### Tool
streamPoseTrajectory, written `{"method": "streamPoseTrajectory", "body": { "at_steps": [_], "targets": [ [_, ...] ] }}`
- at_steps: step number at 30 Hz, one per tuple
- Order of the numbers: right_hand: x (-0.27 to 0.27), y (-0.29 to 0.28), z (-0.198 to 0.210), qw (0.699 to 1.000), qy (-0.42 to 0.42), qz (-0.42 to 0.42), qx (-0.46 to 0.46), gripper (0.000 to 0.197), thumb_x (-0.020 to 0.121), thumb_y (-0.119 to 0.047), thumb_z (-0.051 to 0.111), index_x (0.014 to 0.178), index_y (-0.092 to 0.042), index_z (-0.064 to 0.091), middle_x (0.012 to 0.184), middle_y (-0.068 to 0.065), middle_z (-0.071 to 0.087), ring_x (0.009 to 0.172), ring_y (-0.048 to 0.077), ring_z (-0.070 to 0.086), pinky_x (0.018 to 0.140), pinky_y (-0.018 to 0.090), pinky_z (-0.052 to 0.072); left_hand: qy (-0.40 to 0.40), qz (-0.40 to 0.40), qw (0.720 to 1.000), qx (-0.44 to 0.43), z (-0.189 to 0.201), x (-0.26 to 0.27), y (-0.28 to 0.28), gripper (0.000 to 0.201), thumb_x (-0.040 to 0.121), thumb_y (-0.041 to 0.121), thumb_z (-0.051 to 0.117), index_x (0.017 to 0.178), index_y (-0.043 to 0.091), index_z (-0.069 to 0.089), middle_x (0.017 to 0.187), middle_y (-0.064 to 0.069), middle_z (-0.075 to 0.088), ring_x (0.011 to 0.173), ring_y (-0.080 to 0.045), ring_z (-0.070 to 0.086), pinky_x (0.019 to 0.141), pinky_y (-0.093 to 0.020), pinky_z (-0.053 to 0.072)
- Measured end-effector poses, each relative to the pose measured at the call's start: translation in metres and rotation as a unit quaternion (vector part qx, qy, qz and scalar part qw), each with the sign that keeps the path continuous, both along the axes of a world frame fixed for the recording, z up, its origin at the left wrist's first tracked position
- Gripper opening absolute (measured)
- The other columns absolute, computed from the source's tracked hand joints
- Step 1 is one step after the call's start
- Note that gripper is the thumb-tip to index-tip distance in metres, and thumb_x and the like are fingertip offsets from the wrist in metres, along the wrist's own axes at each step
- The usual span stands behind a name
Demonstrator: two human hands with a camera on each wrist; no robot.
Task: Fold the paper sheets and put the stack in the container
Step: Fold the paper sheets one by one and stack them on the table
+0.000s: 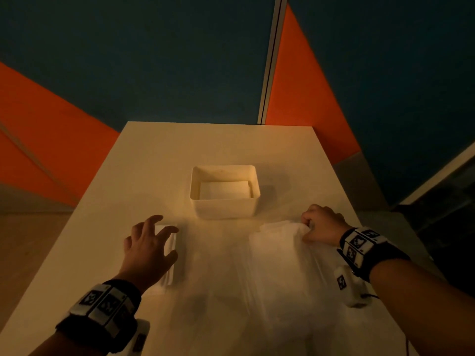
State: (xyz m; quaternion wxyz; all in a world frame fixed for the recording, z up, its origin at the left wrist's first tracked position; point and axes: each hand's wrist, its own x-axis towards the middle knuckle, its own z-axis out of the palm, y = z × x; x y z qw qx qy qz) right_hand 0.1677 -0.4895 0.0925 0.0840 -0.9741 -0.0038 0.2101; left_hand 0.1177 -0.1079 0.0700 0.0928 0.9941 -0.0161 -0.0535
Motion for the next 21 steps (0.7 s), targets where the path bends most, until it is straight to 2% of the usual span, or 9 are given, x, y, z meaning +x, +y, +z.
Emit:
{"method": "streamPoseTrajectory", "body": {
  "at_steps": [2,3,6,9,12,14,17,19,21],
  "targets": [
    [0.002,0.002,0.010,0.998,-0.007,0.003,0.056,0.018,0.073,-0.031,0.074,0.083,-0.022,0.063,0.100,-0.007,0.051,0.098,0.018,0.049,0.085,0.034,0.039,0.025,-0.003,1.000,-0.009,0.002,0.001,-0.002,0.051,0.080,0.046,0.065,0.129,0.039,0.050,0.150,0.000,0.023,0.135,-0.030,0.020,0.108,-0.052,0.027],
    [0.004,0.005,0.018,0.992,-0.003,-0.013,0.128,0.018,0.075,-0.024,0.075,0.084,-0.014,0.064,0.095,-0.004,0.055,0.093,0.018,0.052,0.082,0.032,0.042,0.037,-0.007,0.999,-0.026,0.003,0.003,-0.003,0.047,0.081,0.046,0.064,0.126,0.041,0.051,0.148,0.001,0.026,0.134,-0.029,0.022,0.108,-0.050,0.028],
    [0.004,0.021,0.050,0.926,0.014,-0.083,0.369,0.013,0.082,-0.006,0.068,0.094,-0.006,0.065,0.088,0.005,0.066,0.082,0.018,0.062,0.070,0.025,0.048,0.103,-0.020,0.976,-0.189,0.013,0.008,-0.014,0.026,0.082,0.038,0.068,0.103,0.047,0.057,0.133,0.007,0.045,0.125,-0.019,0.039,0.105,-0.037,0.034],
    [0.005,0.043,0.071,0.849,-0.004,-0.121,0.514,0.023,0.088,-0.003,0.060,0.108,-0.015,0.062,0.099,0.001,0.068,0.089,0.015,0.064,0.073,0.023,0.053,0.226,-0.010,0.898,-0.377,0.030,0.007,-0.036,0.028,0.080,0.039,0.070,0.106,0.041,0.061,0.120,0.016,0.055,0.114,-0.010,0.051,0.096,-0.028,0.040],
    [0.000,0.065,0.079,0.792,-0.010,-0.137,0.595,0.021,0.090,-0.004,0.056,0.108,-0.014,0.060,0.097,0.007,0.065,0.083,0.018,0.064,0.062,0.028,0.052,0.298,-0.021,0.820,-0.488,0.045,0.006,-0.055,0.068,0.055,0.062,0.071,0.117,0.036,0.058,0.115,0.011,0.065,0.108,-0.009,0.060,0.095,-0.031,0.047],
    [-0.005,0.077,0.079,0.764,-0.002,-0.138,0.631,0.019,0.090,-0.004,0.055,0.106,-0.014,0.060,0.093,0.008,0.064,0.078,0.018,0.062,0.060,0.031,0.048,0.308,0.009,0.753,-0.581,0.051,0.007,-0.065,0.075,0.054,0.063,0.072,0.118,0.027,0.057,0.109,0.005,0.070,0.103,-0.013,0.065,0.091,-0.033,0.049],
    [-0.013,0.088,0.074,0.735,0.026,-0.133,0.664,0.024,0.084,-0.007,0.060,0.107,-0.014,0.061,0.097,0.009,0.065,0.085,0.025,0.061,0.068,0.038,0.046,0.272,0.098,0.651,-0.702,0.061,0.014,-0.072,0.050,0.070,0.046,0.060,0.113,0.021,0.059,0.103,-0.005,0.070,0.096,-0.022,0.066,0.086,-0.037,0.052],
    [-0.017,0.090,0.071,0.721,0.050,-0.131,0.679,0.027,0.076,-0.011,0.063,0.103,-0.012,0.063,0.091,0.007,0.067,0.082,0.025,0.062,0.064,0.037,0.050,0.256,0.131,0.595,-0.751,0.065,0.020,-0.070,0.059,0.067,0.048,0.064,0.118,0.018,0.059,0.113,-0.010,0.066,0.104,-0.027,0.062,0.089,-0.042,0.053],
    [-0.019,0.089,0.069,0.708,0.073,-0.133,0.690,0.025,0.073,-0.011,0.065,0.097,-0.012,0.065,0.083,0.005,0.067,0.075,0.021,0.064,0.054,0.029,0.052,0.259,0.130,0.558,-0.777,0.067,0.024,-0.066,0.079,0.050,0.053,0.081,0.118,0.016,0.062,0.111,-0.012,0.067,0.101,-0.029,0.064,0.084,-0.044,0.055]
  ]
}}
